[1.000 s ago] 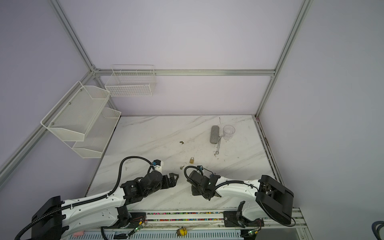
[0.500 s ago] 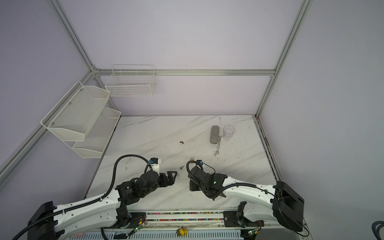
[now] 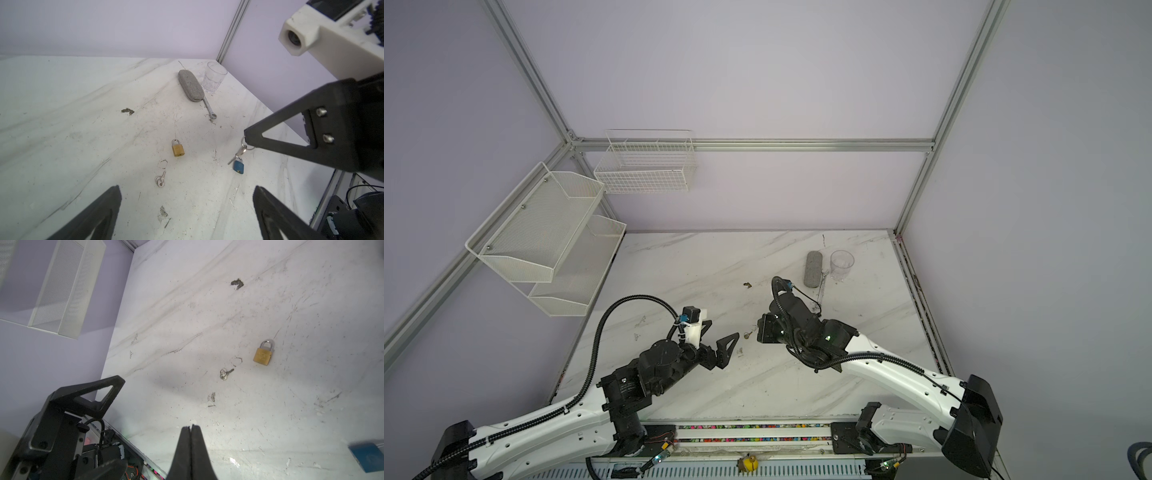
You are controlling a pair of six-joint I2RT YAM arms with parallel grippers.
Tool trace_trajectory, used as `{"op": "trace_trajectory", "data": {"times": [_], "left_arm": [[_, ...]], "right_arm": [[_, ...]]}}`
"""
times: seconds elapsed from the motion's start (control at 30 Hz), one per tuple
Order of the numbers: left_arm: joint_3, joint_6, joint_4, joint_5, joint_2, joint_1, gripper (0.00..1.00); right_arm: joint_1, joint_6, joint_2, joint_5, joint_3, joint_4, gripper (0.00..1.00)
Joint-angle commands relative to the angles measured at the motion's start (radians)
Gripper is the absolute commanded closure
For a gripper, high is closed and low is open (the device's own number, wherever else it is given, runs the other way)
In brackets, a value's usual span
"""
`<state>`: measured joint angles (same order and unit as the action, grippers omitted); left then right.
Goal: Unlock with the key
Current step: 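Lift the key with the right gripper while the left gripper moves toward it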
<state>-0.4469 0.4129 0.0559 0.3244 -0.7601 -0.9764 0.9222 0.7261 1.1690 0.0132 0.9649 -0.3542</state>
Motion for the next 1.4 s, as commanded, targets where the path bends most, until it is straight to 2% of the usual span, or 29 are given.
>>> {"op": "trace_trajectory", "data": {"times": [0.0, 0.13, 0.27, 0.37, 0.47, 0.73, 0.97, 1.3, 1.37], "left_arm": [[0.039, -0.156, 0.208, -0.068, 0.039, 0.004, 0.0], [0.108, -0.27, 0.426, -0.126, 0.002, 0.003, 0.08], [0.061, -0.351, 0.478, -0.142, -0.099, 0.003, 0.15], [0.008, -0.402, 0.494, -0.18, -0.179, 0.003, 0.26], [0.001, -0.442, 0.624, -0.205, -0.265, 0.003, 0.28], [-0.024, -0.456, 0.851, -0.218, -0.411, 0.002, 0.47], [-0.039, -0.466, 0.976, -0.205, -0.476, 0.002, 0.59], [-0.047, -0.447, 1.0, -0.207, -0.49, 0.001, 0.8], [-0.045, -0.445, 0.998, -0.211, -0.491, 0.003, 0.81]], "right_arm": [[-0.03, -0.06, -0.006, -0.029, 0.064, -0.061, 1.0], [-0.035, -0.079, -0.002, -0.042, 0.116, -0.081, 1.0], [-0.036, -0.088, -0.009, -0.059, 0.149, -0.087, 1.0], [-0.036, -0.091, -0.016, -0.077, 0.165, -0.086, 1.0], [-0.036, -0.103, -0.037, -0.092, 0.164, -0.075, 1.0], [-0.036, -0.107, -0.069, -0.132, 0.144, -0.055, 1.0], [-0.036, -0.122, -0.051, -0.157, 0.146, -0.048, 1.0], [-0.036, -0.126, -0.059, -0.15, 0.142, -0.043, 1.0], [-0.036, -0.126, -0.062, -0.147, 0.144, -0.043, 1.0]]}}
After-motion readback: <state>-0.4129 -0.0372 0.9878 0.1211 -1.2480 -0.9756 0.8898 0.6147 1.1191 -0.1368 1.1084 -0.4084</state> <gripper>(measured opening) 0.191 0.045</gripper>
